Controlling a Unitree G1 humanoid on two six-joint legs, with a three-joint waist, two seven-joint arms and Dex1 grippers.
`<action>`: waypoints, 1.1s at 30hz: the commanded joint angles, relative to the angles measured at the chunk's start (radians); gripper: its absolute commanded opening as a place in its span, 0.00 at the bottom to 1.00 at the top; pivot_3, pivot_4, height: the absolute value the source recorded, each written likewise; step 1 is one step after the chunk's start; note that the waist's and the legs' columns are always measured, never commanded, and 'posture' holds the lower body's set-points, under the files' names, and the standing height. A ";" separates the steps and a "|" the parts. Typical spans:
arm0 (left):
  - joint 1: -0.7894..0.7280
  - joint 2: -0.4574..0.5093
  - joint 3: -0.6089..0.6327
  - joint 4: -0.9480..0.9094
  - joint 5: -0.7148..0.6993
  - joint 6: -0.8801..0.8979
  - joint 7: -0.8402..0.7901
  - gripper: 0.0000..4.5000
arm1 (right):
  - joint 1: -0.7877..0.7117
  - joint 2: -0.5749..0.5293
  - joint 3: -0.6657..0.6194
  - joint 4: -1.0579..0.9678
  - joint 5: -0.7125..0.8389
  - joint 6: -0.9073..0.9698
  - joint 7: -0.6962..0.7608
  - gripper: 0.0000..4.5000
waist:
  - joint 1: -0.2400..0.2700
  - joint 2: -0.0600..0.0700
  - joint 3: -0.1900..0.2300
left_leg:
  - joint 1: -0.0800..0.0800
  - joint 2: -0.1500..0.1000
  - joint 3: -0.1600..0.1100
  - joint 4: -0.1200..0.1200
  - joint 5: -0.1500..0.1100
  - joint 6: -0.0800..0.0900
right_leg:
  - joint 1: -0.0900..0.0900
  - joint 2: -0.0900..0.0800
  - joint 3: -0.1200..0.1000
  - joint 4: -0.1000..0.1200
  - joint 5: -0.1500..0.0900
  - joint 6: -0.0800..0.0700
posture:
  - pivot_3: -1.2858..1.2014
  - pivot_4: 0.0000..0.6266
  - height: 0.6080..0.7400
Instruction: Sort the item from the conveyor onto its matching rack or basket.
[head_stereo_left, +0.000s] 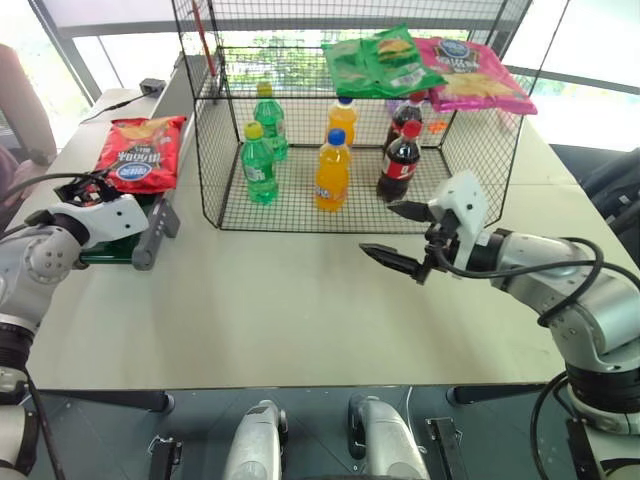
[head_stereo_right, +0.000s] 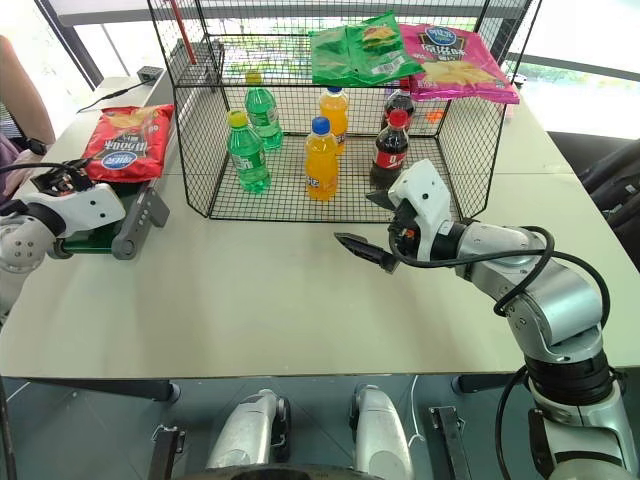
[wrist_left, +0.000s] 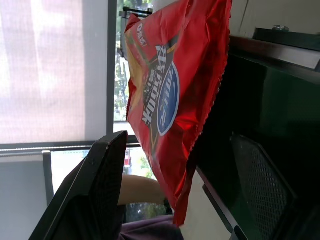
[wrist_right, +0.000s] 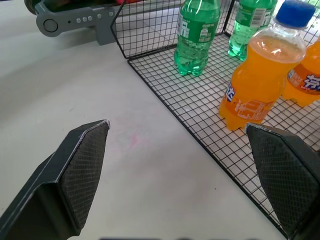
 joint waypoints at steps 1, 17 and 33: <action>-0.033 -0.001 -0.001 -0.001 0.008 0.002 0.000 0.76 | -0.010 -0.002 -0.028 -0.034 0.012 -0.009 -0.004 1.00 | 0.002 0.000 0.000 | 0.000 0.000 0.000 0.000 0.000 0.000 | 0.000 0.000 0.000 0.000 0.000 0.000 | 0.52 0.24 1.00; -0.075 -0.035 -0.052 0.045 0.057 0.067 0.008 0.01 | -0.012 -0.007 -0.035 -0.024 0.000 -0.020 -0.003 1.00 | 0.001 0.001 -0.001 | 0.008 0.000 0.000 0.000 0.000 0.000 | 0.006 0.000 0.000 0.002 0.000 0.000 | 0.52 0.24 1.00; 0.181 0.022 0.256 -0.567 0.245 0.171 0.348 0.01 | -0.054 -0.044 -0.133 0.117 -0.004 -0.086 0.050 1.00 | 0.000 0.000 0.000 | 0.004 0.000 0.001 0.000 0.000 0.000 | 0.003 -0.002 0.000 0.000 0.000 0.000 | 0.52 0.24 1.00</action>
